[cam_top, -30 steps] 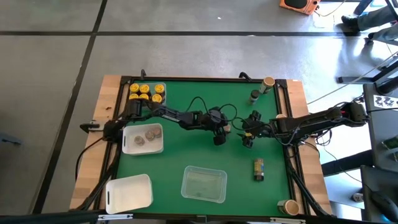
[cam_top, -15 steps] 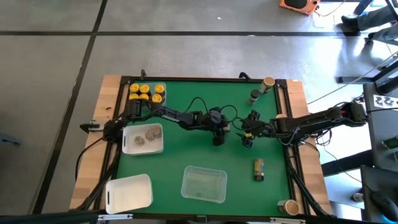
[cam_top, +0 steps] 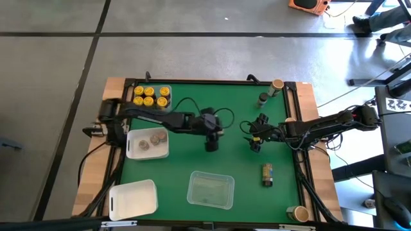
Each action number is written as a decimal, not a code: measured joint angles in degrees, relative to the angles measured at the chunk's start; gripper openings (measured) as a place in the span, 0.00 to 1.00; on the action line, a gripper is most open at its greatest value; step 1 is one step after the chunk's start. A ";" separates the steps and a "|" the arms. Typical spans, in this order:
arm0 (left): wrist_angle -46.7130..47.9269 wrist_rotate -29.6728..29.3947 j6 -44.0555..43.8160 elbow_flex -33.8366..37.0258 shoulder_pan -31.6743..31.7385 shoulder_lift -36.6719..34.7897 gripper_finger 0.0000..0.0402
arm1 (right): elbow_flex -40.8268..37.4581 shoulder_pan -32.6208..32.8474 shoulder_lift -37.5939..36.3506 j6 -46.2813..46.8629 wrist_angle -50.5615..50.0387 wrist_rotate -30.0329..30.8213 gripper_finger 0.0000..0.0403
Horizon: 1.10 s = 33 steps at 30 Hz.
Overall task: Sort spices by type
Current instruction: Put the brown spice bottle into the top white bin
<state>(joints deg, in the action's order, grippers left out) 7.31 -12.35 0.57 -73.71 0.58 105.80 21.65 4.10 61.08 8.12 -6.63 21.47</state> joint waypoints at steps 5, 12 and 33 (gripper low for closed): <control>1.27 -5.39 -4.82 8.93 -2.62 -10.38 0.45 | 0.02 0.00 0.00 0.02 0.30 0.04 0.84; 8.56 -12.19 -17.04 19.76 -7.34 -26.01 0.46 | 0.02 0.00 0.00 -0.59 0.60 0.00 0.84; 43.71 -19.26 -46.75 23.64 -22.55 -39.36 0.47 | 0.02 0.00 0.00 0.72 0.63 1.01 0.84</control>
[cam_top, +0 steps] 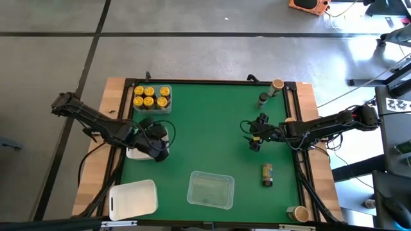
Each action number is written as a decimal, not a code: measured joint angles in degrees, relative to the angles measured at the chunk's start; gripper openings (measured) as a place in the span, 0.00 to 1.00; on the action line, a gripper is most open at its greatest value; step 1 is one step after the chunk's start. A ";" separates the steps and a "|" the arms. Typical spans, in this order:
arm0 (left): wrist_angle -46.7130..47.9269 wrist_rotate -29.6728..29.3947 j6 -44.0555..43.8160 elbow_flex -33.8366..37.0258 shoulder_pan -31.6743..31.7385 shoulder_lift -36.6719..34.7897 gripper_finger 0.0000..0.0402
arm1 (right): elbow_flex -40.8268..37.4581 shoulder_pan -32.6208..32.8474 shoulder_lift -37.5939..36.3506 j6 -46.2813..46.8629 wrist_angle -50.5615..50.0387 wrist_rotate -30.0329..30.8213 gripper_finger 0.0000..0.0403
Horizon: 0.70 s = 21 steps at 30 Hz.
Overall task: Sort spices by type
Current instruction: Put the brown spice bottle into the top white bin
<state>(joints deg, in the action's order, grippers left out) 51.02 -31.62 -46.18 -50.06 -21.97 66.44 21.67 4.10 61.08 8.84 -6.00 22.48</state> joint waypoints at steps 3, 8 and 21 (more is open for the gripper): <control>2.02 -1.84 -2.82 0.00 -1.46 1.54 0.46 | 0.00 0.00 0.00 0.00 0.02 0.00 0.84; 4.29 -2.30 -5.74 0.00 -2.61 4.53 0.46 | 0.00 0.00 0.00 -0.04 0.02 0.00 0.84; -9.27 -0.31 -11.97 13.27 -3.65 5.28 0.45 | 0.00 0.00 0.00 -0.30 0.35 0.48 0.84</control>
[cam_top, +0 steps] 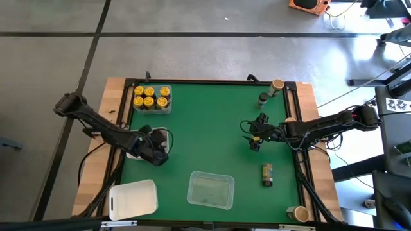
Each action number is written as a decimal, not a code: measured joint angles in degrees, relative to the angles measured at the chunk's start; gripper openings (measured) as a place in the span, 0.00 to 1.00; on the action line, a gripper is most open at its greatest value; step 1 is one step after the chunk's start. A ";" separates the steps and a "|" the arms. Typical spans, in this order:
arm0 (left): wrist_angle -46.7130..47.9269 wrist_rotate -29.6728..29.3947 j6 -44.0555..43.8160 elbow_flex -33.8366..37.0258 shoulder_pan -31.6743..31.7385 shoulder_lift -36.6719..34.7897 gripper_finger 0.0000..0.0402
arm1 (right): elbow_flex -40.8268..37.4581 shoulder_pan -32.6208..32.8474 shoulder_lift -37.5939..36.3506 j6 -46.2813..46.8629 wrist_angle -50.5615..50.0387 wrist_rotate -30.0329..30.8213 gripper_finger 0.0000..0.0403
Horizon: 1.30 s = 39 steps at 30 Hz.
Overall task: Sort spices by type
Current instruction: Put the brown spice bottle into the top white bin, then put the yellow spice bottle from the top transparent bin into the bottom white bin
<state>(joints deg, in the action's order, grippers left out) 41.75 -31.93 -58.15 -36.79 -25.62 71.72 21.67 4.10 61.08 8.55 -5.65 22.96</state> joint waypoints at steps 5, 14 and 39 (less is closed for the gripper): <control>-6.69 -0.08 1.01 4.75 0.02 -0.15 0.45 | 0.00 0.00 0.00 -0.01 0.30 0.02 0.84; -8.44 -0.15 -0.45 7.16 0.64 -0.13 0.57 | 0.00 0.00 0.00 -0.03 1.99 0.02 0.84; 14.53 -0.69 5.98 -10.40 7.01 -8.23 0.72 | 0.00 0.00 0.00 -0.05 1.64 0.00 0.84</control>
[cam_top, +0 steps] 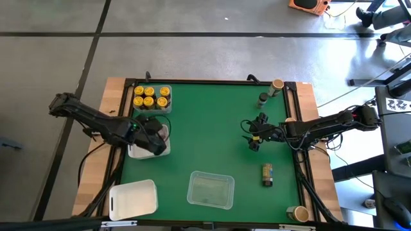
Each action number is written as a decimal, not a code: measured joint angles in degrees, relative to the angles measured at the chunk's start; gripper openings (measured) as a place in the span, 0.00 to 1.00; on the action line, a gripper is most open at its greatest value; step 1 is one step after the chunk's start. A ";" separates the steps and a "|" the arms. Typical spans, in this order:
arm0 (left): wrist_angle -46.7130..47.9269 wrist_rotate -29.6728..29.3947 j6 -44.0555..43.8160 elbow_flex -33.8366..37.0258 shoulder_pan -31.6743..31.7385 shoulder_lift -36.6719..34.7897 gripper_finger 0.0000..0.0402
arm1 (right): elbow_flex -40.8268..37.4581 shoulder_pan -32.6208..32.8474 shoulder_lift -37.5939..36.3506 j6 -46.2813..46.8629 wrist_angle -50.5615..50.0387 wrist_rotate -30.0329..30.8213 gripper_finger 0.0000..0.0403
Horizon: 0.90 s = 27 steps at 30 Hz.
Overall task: Sort spices by type
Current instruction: Put the yellow spice bottle from the top transparent bin into the bottom white bin
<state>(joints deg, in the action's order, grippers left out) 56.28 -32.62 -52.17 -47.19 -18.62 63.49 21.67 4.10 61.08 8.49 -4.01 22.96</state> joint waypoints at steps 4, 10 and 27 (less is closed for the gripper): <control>-1.79 -4.07 -2.04 -0.23 1.78 -3.95 0.72 | 0.00 0.00 0.00 0.00 0.02 -0.02 0.84; -13.14 -7.49 3.88 -0.27 5.06 -6.10 0.72 | 0.00 0.00 0.00 0.00 0.07 -0.02 0.84; -10.32 -3.46 10.60 -0.01 34.31 2.57 0.72 | 0.00 -5.97 -0.04 -0.45 8.90 5.58 0.84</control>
<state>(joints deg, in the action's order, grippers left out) 45.96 -36.08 -41.57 -47.20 15.69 66.06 21.67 -1.87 61.04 8.05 4.89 28.54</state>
